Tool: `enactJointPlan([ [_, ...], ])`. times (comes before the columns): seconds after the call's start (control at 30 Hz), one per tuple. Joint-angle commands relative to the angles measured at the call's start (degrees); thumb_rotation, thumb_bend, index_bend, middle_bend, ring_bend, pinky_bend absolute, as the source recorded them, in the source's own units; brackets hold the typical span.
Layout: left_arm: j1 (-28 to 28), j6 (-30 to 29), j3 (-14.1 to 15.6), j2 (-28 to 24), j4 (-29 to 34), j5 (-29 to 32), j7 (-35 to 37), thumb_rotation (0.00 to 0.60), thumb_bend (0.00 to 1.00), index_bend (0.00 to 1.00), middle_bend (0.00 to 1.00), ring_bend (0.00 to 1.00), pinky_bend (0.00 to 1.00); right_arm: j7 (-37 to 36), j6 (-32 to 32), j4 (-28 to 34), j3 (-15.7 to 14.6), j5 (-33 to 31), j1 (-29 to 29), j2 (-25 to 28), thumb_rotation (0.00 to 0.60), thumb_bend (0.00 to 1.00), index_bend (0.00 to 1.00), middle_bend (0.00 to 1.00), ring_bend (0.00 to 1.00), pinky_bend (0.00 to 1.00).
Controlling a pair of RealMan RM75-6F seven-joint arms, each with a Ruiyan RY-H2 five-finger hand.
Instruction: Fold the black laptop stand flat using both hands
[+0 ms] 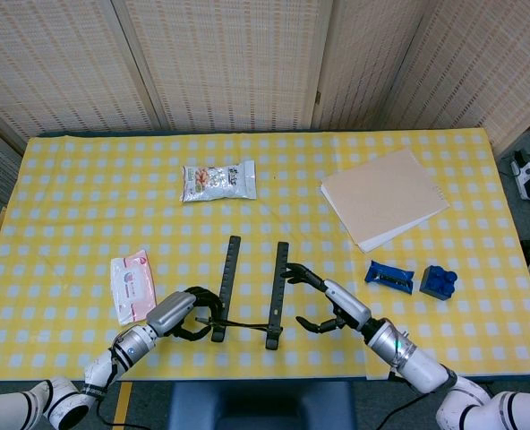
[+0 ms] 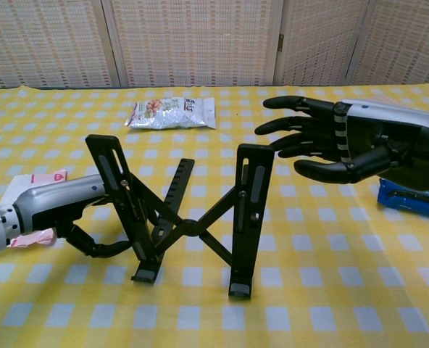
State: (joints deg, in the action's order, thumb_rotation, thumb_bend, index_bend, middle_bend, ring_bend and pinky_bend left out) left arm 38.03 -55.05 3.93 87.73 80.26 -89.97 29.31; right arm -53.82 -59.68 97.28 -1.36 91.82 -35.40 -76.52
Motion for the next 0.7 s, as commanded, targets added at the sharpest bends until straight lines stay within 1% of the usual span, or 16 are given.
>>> enactJointPlan([
  [0.03,-0.1,-0.15,0.1,-0.06,0.15,-0.15,-0.1,0.6,0.49,0.55,0.34,0.23,0.18,0.1,0.07,-0.14,-0.08,-0.08,0.06,-0.04,0.6,0.42,0.0,0.15,0.16,0.1],
  [0.13,-0.22,-0.36,0.13,-0.37,0.57,-0.23,-0.1,0.6,0.49,0.55,0.34,0.23,0.18,1.32,0.38,-0.45,-0.26,-0.33,0.16,0.02,0.6,0.42,0.0,0.15,0.16,0.1],
  [0.2,-0.31,-0.55,0.16,-0.92,1.14,-0.28,0.09,0.6,0.49,0.51,0.34,0.23,0.17,5.26,0.44,-1.03,-0.37,-0.57,0.39,-0.1,0.6,0.42,0.0,0.15,0.16,0.1],
  [0.23,-0.3,-0.48,0.26,-1.32,1.54,-0.32,0.24,0.6,0.49,0.49,0.34,0.22,0.16,7.53,0.57,-1.19,-0.51,-0.69,0.51,-0.16,0.6,0.42,0.0,0.15,0.16,0.1],
  [0.33,-0.36,-0.71,0.52,-2.68,2.9,-0.69,0.65,0.6,0.49,0.38,0.34,0.19,0.14,17.2,0.92,-1.16,-0.92,-1.88,1.28,-0.95,0.6,0.42,0.0,0.15,0.15,0.1],
  [0.47,-0.75,-1.55,1.1,-4.06,4.34,-1.53,0.66,0.6,0.48,0.31,0.31,0.16,0.12,30.4,1.23,-0.34,-1.4,-5.26,2.94,-3.39,0.6,0.42,0.0,0.16,0.15,0.1],
  [0.5,-0.84,-1.74,1.21,-4.28,4.56,-1.69,0.67,0.6,0.49,0.3,0.31,0.16,0.12,32.74,1.33,-0.22,-1.47,-6.21,3.3,-4.06,0.6,0.42,0.01,0.16,0.15,0.1],
  [0.6,-1.15,-2.41,1.42,-4.92,5.21,-2.07,0.64,0.6,0.48,0.3,0.3,0.15,0.12,39.15,1.91,-0.15,-1.44,-9.26,4.12,-6.26,0.6,0.42,0.07,0.18,0.15,0.1],
  [0.7,-1.5,-3.23,1.46,-5.47,5.7,-2.38,0.78,0.6,0.49,0.3,0.3,0.15,0.12,44.01,2.33,-0.87,-0.96,-11.78,4.53,-8.66,0.6,0.42,0.12,0.18,0.15,0.1],
])
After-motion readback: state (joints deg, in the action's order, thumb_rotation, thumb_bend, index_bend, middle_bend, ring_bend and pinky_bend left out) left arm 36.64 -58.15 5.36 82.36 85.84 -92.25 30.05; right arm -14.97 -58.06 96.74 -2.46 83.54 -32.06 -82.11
